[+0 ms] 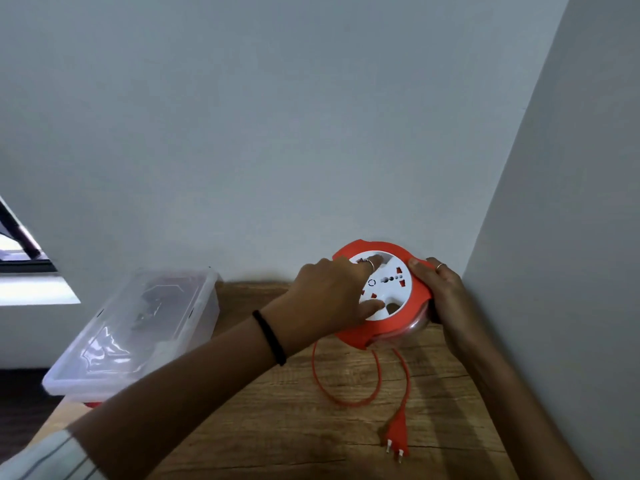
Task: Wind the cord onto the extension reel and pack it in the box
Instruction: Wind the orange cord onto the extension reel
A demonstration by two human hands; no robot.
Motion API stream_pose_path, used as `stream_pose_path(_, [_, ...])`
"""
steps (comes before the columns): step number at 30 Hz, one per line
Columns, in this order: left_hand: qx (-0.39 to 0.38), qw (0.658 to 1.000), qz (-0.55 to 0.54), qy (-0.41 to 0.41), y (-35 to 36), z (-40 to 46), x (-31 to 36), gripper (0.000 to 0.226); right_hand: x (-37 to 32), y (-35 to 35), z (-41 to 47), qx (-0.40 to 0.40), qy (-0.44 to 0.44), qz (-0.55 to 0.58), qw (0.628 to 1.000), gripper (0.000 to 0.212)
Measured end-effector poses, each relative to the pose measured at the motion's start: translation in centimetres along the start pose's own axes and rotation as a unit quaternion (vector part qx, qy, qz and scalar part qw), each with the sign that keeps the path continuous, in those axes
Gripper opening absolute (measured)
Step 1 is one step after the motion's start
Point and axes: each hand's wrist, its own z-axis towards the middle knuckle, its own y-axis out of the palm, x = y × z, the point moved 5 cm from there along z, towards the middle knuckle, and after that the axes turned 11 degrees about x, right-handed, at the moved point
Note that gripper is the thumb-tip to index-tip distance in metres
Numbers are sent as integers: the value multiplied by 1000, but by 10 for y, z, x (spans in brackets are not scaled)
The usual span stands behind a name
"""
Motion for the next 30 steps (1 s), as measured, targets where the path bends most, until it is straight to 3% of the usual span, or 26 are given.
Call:
stream_pose_path(4, [-19, 999, -25, -26, 8, 6, 0, 69, -5, 1, -1, -8, -18, -9, 1000, 23])
stream_pose_path(8, [-74, 983, -139, -94, 22, 11, -4, 72, -5, 4, -2, -13, -20, -8, 1000, 21])
stream_pose_path(17, [13, 965, -219, -145, 33, 6, 0, 65, -6, 3, -2, 9, -66, -65, 996, 17])
stream_pose_path(20, [12, 981, -173, -85, 27, 10, -1, 67, -9, 2, -1, 3, -64, -48, 997, 20])
stream_pose_path(24, [-19, 994, -87, 71, 6, 14, 2, 68, -20, 5, 4, -52, -39, -17, 998, 24])
stream_pose_path(28, [-118, 964, -17, 239, -9, 19, 5, 71, -28, 7, 10, -138, -24, -24, 990, 24])
stream_pose_path(30, [-166, 934, 72, 308, -14, 15, 10, 69, -29, 10, 11, -183, -15, -41, 982, 22])
